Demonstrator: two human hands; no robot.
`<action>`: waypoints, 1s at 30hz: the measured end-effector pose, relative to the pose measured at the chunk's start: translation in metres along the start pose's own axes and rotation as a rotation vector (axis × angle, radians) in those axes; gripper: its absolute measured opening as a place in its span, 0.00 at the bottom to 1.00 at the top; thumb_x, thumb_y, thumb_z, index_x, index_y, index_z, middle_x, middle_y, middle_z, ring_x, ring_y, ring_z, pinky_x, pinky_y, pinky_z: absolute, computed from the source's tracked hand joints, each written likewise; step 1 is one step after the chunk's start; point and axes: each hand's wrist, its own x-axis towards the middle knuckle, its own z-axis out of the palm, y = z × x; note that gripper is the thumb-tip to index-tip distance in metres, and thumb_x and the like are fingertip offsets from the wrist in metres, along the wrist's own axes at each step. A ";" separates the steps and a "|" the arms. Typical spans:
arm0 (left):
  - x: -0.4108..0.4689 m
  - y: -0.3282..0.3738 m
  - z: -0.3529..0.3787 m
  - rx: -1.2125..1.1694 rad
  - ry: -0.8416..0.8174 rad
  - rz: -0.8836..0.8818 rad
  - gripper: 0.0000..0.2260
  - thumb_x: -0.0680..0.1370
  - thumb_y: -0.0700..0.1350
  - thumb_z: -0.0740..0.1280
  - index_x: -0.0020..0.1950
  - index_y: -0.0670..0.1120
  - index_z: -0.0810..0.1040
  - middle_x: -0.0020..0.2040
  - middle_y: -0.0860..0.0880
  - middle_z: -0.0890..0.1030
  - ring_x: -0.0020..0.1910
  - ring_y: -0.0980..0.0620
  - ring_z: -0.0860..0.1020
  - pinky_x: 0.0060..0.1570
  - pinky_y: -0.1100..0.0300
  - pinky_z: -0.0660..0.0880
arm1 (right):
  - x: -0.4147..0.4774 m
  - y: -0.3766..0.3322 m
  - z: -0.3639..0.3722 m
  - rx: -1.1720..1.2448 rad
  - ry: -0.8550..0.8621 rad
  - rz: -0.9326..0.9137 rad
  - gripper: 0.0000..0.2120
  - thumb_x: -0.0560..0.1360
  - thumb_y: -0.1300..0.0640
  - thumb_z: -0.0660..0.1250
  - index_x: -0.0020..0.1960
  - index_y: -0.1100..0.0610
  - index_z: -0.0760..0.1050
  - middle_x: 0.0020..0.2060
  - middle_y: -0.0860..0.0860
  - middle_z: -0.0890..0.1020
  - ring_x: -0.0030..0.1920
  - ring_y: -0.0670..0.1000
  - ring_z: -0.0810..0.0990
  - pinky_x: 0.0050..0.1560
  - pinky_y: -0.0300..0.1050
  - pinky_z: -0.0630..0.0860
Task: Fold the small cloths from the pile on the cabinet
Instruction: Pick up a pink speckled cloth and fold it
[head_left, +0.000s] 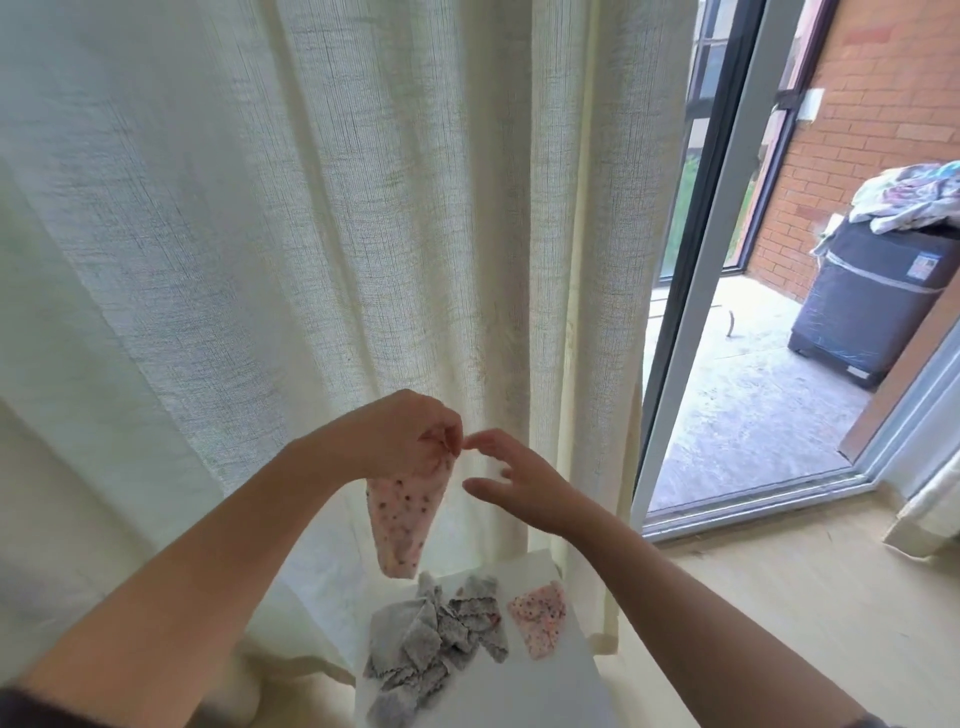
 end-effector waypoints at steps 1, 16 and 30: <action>-0.001 0.001 -0.004 0.019 -0.002 0.010 0.08 0.77 0.43 0.67 0.45 0.57 0.80 0.42 0.60 0.80 0.44 0.63 0.78 0.46 0.66 0.74 | 0.004 -0.003 0.002 0.010 -0.008 -0.030 0.17 0.76 0.52 0.70 0.63 0.49 0.73 0.62 0.37 0.75 0.66 0.37 0.70 0.66 0.41 0.67; -0.011 0.006 -0.034 0.064 -0.057 0.066 0.02 0.74 0.46 0.71 0.45 0.53 0.80 0.42 0.59 0.79 0.44 0.63 0.76 0.44 0.66 0.72 | 0.017 -0.022 -0.005 0.061 -0.065 -0.151 0.10 0.73 0.53 0.74 0.36 0.49 0.75 0.35 0.46 0.80 0.41 0.44 0.79 0.54 0.42 0.76; -0.009 -0.022 0.016 -0.353 0.374 -0.022 0.08 0.77 0.49 0.69 0.40 0.48 0.77 0.34 0.52 0.78 0.34 0.58 0.74 0.38 0.62 0.72 | 0.016 -0.010 -0.016 0.149 0.109 -0.144 0.08 0.76 0.56 0.71 0.41 0.58 0.77 0.32 0.42 0.80 0.36 0.42 0.78 0.42 0.35 0.74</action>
